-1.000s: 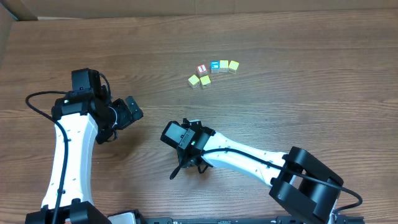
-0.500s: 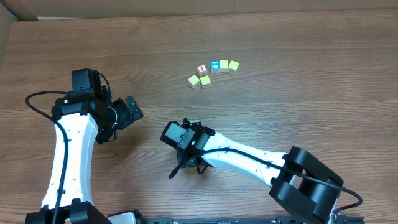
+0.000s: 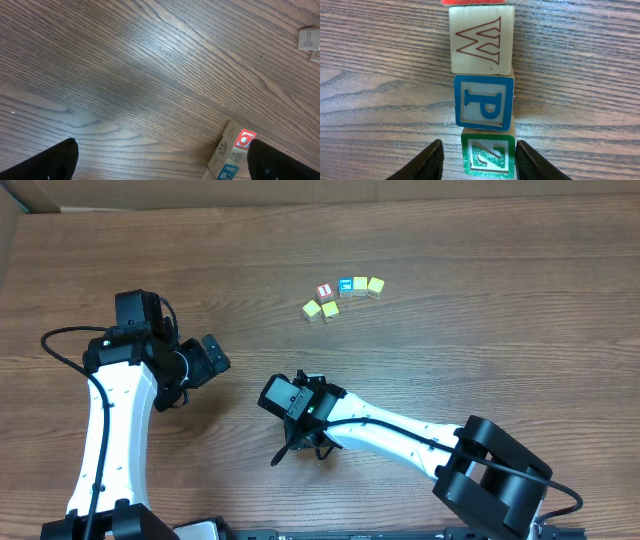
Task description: Flip 4 blocks
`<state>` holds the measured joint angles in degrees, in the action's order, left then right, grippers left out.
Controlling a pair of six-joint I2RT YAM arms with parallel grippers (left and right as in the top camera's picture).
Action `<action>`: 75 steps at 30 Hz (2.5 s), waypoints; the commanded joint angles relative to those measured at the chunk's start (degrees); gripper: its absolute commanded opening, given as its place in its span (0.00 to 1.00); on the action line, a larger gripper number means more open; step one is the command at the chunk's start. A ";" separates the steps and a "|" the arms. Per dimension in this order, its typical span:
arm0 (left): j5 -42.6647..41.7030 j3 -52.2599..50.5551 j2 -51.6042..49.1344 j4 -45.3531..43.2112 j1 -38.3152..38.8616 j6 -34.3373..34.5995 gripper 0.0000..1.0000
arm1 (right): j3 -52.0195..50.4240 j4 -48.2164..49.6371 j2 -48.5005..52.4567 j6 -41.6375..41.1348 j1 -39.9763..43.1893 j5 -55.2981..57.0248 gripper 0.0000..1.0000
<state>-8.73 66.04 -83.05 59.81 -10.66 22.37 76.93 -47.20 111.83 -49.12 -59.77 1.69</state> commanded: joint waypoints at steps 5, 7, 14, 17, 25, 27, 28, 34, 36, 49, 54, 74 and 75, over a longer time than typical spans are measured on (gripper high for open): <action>0.20 -0.31 -0.20 -0.09 -0.20 -0.07 1.00 | 0.39 0.22 -0.15 -1.95 -0.07 -0.48 0.48; 0.20 -0.31 -0.22 -0.09 -0.20 -0.07 1.00 | 0.39 0.20 -0.15 -1.92 -0.07 -0.44 0.49; 0.20 -0.31 -0.20 -0.09 -0.20 -0.07 1.00 | 0.39 0.63 -0.15 -1.95 -0.07 -0.46 0.50; 0.20 -0.31 -0.22 -0.09 -0.20 -0.07 1.00 | 0.39 0.98 -0.15 -1.92 -0.07 -0.46 0.50; 0.20 -0.31 -0.20 -0.09 -0.20 -0.07 1.00 | 0.39 0.79 -0.15 -1.88 0.00 0.02 0.50; 0.20 -0.31 -0.20 -0.09 -0.20 -0.07 1.00 | 0.39 0.70 -0.15 -1.75 0.07 0.68 0.50; 0.20 -0.31 -0.20 -0.09 -0.20 -0.07 1.00 | 0.39 0.55 -0.15 -1.64 0.17 1.29 0.50; 0.20 -0.31 -0.20 -0.09 -0.20 -0.07 1.00 | 3.15 -2.67 -0.17 3.34 2.40 1.64 0.49; 0.20 -0.31 -0.20 -0.09 -0.20 -0.07 1.00 | 5.51 -3.72 -0.17 7.37 3.72 -0.59 0.49; 0.20 -0.31 -0.22 -0.09 -0.20 -0.07 1.00 | 13.84 -11.37 -0.17 17.70 16.31 -15.26 0.45; 0.20 -0.31 -0.20 -0.09 -0.20 -0.07 1.00 | 12.81 -19.69 -0.17 17.90 19.96 -14.69 0.04; 0.20 -0.31 -0.20 -0.09 -0.20 -0.07 1.00 | -0.48 -7.89 -0.15 7.63 13.05 -18.36 0.04; 0.20 -0.31 -0.20 -0.07 -0.20 -0.07 1.00 | -0.48 -7.67 -0.15 7.06 12.70 -18.32 0.04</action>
<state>-8.73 66.04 -83.05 59.81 -10.66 22.37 76.51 -55.33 111.98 -39.40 -45.95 -16.27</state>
